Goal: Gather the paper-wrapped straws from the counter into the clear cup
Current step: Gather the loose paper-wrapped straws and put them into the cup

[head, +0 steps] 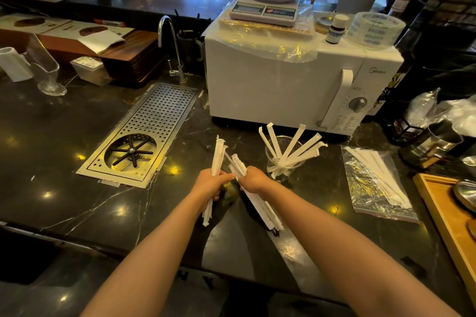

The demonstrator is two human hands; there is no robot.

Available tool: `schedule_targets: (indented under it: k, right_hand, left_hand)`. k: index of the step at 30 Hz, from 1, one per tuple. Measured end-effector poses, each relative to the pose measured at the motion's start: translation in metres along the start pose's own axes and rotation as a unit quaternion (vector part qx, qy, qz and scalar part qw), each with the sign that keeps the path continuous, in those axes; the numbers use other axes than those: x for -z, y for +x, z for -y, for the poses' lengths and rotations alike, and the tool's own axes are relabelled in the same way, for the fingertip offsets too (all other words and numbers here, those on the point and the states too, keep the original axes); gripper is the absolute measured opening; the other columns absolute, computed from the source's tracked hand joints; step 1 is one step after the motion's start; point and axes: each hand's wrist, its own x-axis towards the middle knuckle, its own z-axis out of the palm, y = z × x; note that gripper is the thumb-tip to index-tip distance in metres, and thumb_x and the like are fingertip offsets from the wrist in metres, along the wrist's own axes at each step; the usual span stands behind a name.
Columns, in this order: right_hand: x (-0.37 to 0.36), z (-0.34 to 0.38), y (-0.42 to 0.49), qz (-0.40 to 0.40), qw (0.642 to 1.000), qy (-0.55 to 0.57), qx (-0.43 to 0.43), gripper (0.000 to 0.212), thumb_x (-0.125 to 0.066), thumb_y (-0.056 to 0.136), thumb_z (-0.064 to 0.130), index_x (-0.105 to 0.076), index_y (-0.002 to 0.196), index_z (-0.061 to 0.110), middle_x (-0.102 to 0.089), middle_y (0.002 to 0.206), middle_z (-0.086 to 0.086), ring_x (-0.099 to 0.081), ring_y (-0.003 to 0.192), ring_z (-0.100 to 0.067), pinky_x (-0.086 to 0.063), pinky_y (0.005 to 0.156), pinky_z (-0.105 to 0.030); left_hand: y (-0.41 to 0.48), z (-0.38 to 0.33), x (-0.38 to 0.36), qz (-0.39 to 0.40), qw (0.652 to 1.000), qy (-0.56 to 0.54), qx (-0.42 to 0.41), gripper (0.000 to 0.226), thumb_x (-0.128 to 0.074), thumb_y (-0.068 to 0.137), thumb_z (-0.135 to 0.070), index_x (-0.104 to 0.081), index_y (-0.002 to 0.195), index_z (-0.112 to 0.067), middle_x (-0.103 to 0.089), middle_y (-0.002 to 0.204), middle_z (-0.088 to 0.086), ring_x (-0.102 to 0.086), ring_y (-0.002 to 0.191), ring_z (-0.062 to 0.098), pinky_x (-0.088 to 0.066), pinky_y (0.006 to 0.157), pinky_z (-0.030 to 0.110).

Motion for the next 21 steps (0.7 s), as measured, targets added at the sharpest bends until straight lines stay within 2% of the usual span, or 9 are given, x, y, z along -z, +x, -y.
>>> schedule_targets:
  k: [3,6,9,13,15,17,19,21]
  right_hand:
    - [0.008,0.007,-0.012,0.014,0.998,0.055,0.026,0.037,-0.043,0.092,0.014,-0.042,0.127,0.002,-0.05,0.121,-0.016,-0.048,0.105,-0.024,-0.037,0.082,-0.029]
    - [0.014,0.017,-0.026,0.036,0.993,0.096,0.062,0.035,-0.044,0.089,0.008,-0.048,0.124,0.006,-0.054,0.115,-0.016,-0.052,0.106,-0.026,-0.042,0.089,-0.034]
    - [0.02,0.021,-0.039,0.014,0.982,0.16,0.101,0.035,-0.041,0.087,0.003,-0.052,0.12,0.007,-0.058,0.116,-0.018,-0.055,0.108,-0.031,-0.047,0.092,-0.041]
    - [0.018,0.022,-0.049,-0.004,0.95,0.282,0.137,0.036,-0.04,0.082,-0.001,-0.054,0.113,0.008,-0.058,0.099,-0.012,-0.06,0.093,-0.024,-0.055,0.082,-0.038]
    - [0.016,0.022,-0.051,-0.008,0.938,0.315,0.145,0.037,-0.04,0.083,-0.001,-0.053,0.116,0.009,-0.058,0.093,-0.006,-0.059,0.092,-0.02,-0.053,0.08,-0.033]
    - [0.015,0.022,-0.052,-0.004,0.927,0.348,0.138,0.039,-0.039,0.085,0.001,-0.05,0.121,0.01,-0.057,0.096,-0.004,-0.058,0.098,-0.021,-0.052,0.087,-0.036]
    - [0.017,0.022,-0.053,-0.002,0.921,0.367,0.127,0.042,-0.039,0.085,0.0,-0.048,0.125,0.01,-0.057,0.101,-0.007,-0.057,0.104,-0.024,-0.05,0.094,-0.039]
    - [0.019,0.021,-0.054,0.0,0.921,0.368,0.127,0.043,-0.038,0.084,-0.002,-0.047,0.124,0.009,-0.056,0.096,-0.005,-0.056,0.102,-0.023,-0.05,0.091,-0.036]
  left_hand:
    - [-0.007,-0.004,0.002,0.022,0.999,-0.036,-0.027,0.016,-0.06,0.078,-0.006,-0.052,0.066,-0.013,-0.046,0.062,0.004,-0.04,0.051,0.012,-0.033,0.045,0.021]
    - [-0.014,-0.008,0.001,0.063,0.995,-0.047,-0.069,0.019,-0.055,0.075,0.004,-0.056,0.08,-0.015,-0.053,0.074,0.007,-0.052,0.063,0.015,-0.042,0.054,0.023]
    - [-0.021,-0.015,-0.002,0.115,0.985,-0.064,-0.107,0.032,-0.054,0.075,0.008,-0.055,0.094,-0.018,-0.057,0.078,0.005,-0.061,0.059,0.005,-0.046,0.051,0.017]
    - [-0.023,-0.021,-0.004,0.131,0.977,-0.085,-0.146,0.052,-0.064,0.067,0.003,-0.049,0.114,-0.015,-0.063,0.093,0.007,-0.066,0.09,0.024,-0.055,0.076,0.036]
    - [-0.022,-0.023,-0.005,0.128,0.975,-0.077,-0.163,0.05,-0.064,0.068,0.004,-0.051,0.111,-0.019,-0.063,0.097,0.008,-0.065,0.095,0.026,-0.054,0.083,0.04]
    - [-0.022,-0.025,-0.006,0.123,0.975,-0.063,-0.173,0.047,-0.063,0.071,0.007,-0.053,0.104,-0.025,-0.064,0.097,0.006,-0.065,0.095,0.022,-0.055,0.083,0.037]
    - [-0.021,-0.025,-0.008,0.123,0.975,-0.054,-0.178,0.046,-0.064,0.071,0.006,-0.056,0.103,-0.025,-0.065,0.095,0.002,-0.068,0.087,0.012,-0.057,0.072,0.025]
    - [-0.022,-0.026,-0.01,0.132,0.973,-0.039,-0.183,0.043,-0.065,0.071,0.006,-0.058,0.102,-0.023,-0.065,0.092,0.0,-0.069,0.079,0.003,-0.055,0.06,0.015]
